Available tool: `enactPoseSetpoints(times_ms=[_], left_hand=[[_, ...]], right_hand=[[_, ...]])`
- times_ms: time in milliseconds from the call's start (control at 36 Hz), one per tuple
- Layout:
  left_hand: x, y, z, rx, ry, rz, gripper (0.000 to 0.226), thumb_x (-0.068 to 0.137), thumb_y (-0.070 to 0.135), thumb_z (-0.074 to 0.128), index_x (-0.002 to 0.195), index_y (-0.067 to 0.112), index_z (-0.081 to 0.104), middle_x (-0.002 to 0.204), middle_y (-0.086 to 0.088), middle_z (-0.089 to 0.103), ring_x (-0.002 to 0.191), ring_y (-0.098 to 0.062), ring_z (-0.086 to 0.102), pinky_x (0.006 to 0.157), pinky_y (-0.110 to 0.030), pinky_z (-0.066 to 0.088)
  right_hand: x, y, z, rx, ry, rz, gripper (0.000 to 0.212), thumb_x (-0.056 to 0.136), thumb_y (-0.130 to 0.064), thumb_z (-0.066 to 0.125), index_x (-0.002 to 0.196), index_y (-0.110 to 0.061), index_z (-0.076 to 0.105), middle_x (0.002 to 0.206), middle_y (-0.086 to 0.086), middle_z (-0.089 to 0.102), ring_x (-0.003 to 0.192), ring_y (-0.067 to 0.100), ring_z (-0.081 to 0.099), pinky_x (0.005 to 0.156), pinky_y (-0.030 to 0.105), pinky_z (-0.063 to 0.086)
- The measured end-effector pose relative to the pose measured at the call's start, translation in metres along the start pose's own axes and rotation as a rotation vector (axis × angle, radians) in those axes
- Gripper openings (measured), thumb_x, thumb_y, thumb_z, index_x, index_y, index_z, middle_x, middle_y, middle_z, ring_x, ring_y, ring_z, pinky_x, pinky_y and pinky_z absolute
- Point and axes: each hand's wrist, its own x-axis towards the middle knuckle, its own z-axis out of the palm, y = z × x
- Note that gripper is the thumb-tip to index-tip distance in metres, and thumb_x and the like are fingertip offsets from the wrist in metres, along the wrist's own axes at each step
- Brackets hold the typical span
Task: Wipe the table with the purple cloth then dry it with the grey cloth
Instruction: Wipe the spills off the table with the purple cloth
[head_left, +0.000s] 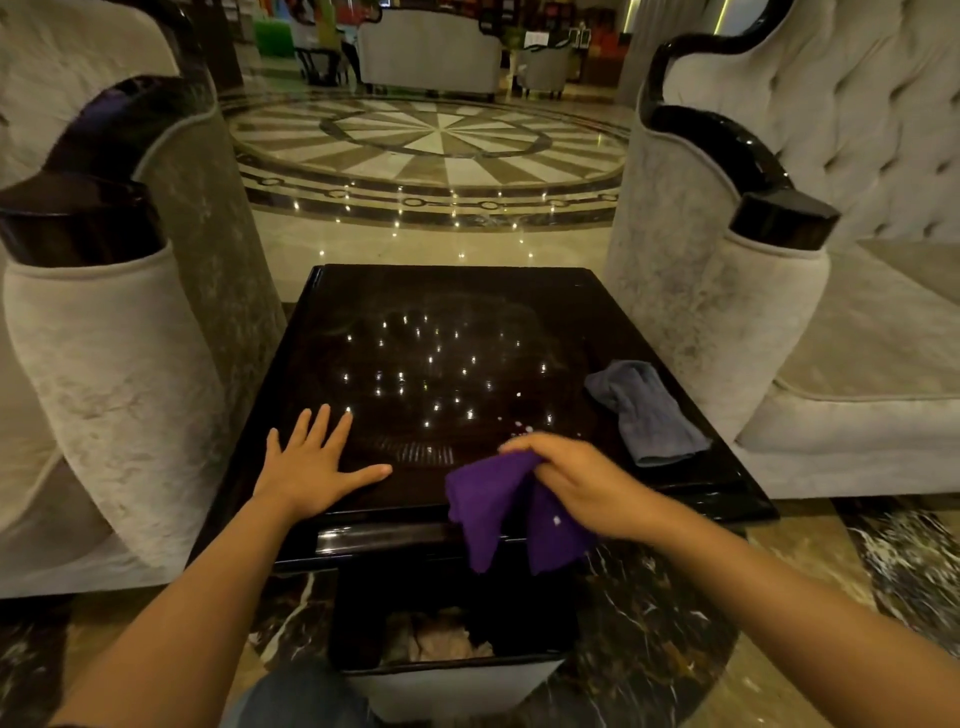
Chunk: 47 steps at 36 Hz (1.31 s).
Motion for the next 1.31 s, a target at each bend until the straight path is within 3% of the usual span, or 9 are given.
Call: enactPoseSetpoints(times_ms=[167, 250, 444, 611, 722, 806, 917, 1111, 1306], left_hand=[[0.002, -0.002, 0.002, 0.000, 0.001, 0.001, 0.095, 0.070, 0.079, 0.029, 0.143, 0.030, -0.007, 0.156, -0.005, -0.012, 0.143, -0.023, -0.013, 0.115, -0.052, -0.004], [0.003, -0.003, 0.002, -0.002, 0.003, 0.000, 0.095, 0.070, 0.080, 0.029, 0.143, 0.031, -0.007, 0.156, -0.004, -0.012, 0.143, -0.022, -0.013, 0.115, -0.051, -0.004], [0.004, -0.005, 0.003, 0.003, -0.005, -0.003, 0.096, 0.068, 0.081, 0.026, 0.143, 0.032, -0.008, 0.156, -0.004, -0.014, 0.143, -0.022, -0.015, 0.114, -0.051, -0.006], [0.006, -0.005, 0.006, 0.002, 0.002, 0.000, 0.097, 0.068, 0.082, 0.026, 0.143, 0.031, -0.009, 0.156, -0.004, -0.015, 0.142, -0.021, -0.017, 0.114, -0.050, -0.008], [0.007, -0.007, 0.008, 0.013, -0.005, -0.002, 0.098, 0.066, 0.083, 0.025, 0.142, 0.031, -0.010, 0.155, -0.003, -0.017, 0.142, -0.020, -0.019, 0.114, -0.050, -0.009], [0.007, -0.007, 0.008, 0.010, -0.005, -0.001, 0.102, 0.062, 0.084, 0.021, 0.143, 0.031, -0.010, 0.155, -0.003, -0.017, 0.142, -0.020, -0.019, 0.114, -0.050, -0.009], [0.008, -0.007, 0.009, 0.003, 0.004, 0.005, 0.109, 0.051, 0.087, 0.013, 0.142, 0.032, -0.010, 0.155, -0.003, -0.016, 0.141, -0.020, -0.019, 0.114, -0.050, -0.009], [0.007, -0.009, 0.009, -0.005, 0.009, 0.005, 0.111, 0.048, 0.088, 0.012, 0.142, 0.033, -0.009, 0.155, -0.002, -0.015, 0.142, -0.019, -0.018, 0.114, -0.049, -0.009], [0.006, -0.007, 0.009, -0.003, 0.010, 0.011, 0.111, 0.049, 0.088, 0.013, 0.143, 0.032, -0.008, 0.156, -0.003, -0.015, 0.142, -0.020, -0.017, 0.114, -0.050, -0.008]], right_hand=[[0.026, -0.004, -0.048, -0.003, 0.160, -0.009, 0.035, 0.091, 0.003, 0.036, 0.120, -0.008, 0.052, 0.109, -0.001, 0.055, 0.105, 0.009, 0.050, 0.079, -0.003, 0.034], [0.047, 0.001, -0.066, -0.056, 0.216, 0.007, 0.035, 0.091, 0.001, 0.035, 0.120, -0.009, 0.051, 0.111, 0.005, 0.056, 0.102, 0.011, 0.050, 0.073, 0.008, 0.038], [0.100, 0.032, -0.075, -0.202, 0.269, 0.088, 0.037, 0.092, -0.002, 0.034, 0.126, -0.010, 0.047, 0.127, 0.013, 0.054, 0.118, 0.023, 0.049, 0.094, 0.026, 0.034], [0.112, 0.080, -0.053, -0.518, -0.108, 0.222, 0.055, 0.090, -0.004, 0.039, 0.142, -0.015, 0.022, 0.149, 0.016, 0.030, 0.134, 0.031, 0.031, 0.111, 0.036, 0.025], [0.120, 0.086, -0.050, -0.536, -0.215, 0.253, 0.070, 0.081, 0.000, 0.050, 0.142, -0.020, 0.021, 0.155, 0.010, 0.011, 0.140, 0.029, 0.017, 0.113, 0.036, 0.019], [0.125, 0.086, -0.052, -0.496, -0.250, 0.279, 0.076, 0.077, 0.001, 0.053, 0.141, -0.027, 0.023, 0.156, 0.009, 0.006, 0.141, 0.030, 0.012, 0.112, 0.038, 0.021], [0.126, 0.090, -0.049, -0.446, -0.278, 0.296, 0.083, 0.079, 0.001, 0.050, 0.142, -0.035, 0.009, 0.156, 0.010, 0.008, 0.141, 0.033, 0.010, 0.113, 0.043, 0.016], [0.113, 0.102, -0.038, -0.271, -0.173, 0.311, 0.057, 0.089, -0.027, 0.047, 0.139, -0.037, 0.022, 0.155, 0.001, 0.013, 0.141, 0.025, 0.007, 0.115, 0.044, 0.006], [0.085, 0.099, -0.028, -0.363, -0.166, 0.301, 0.050, 0.092, -0.039, 0.037, 0.139, -0.040, 0.018, 0.155, -0.003, 0.014, 0.140, 0.024, 0.008, 0.112, 0.042, 0.009]])
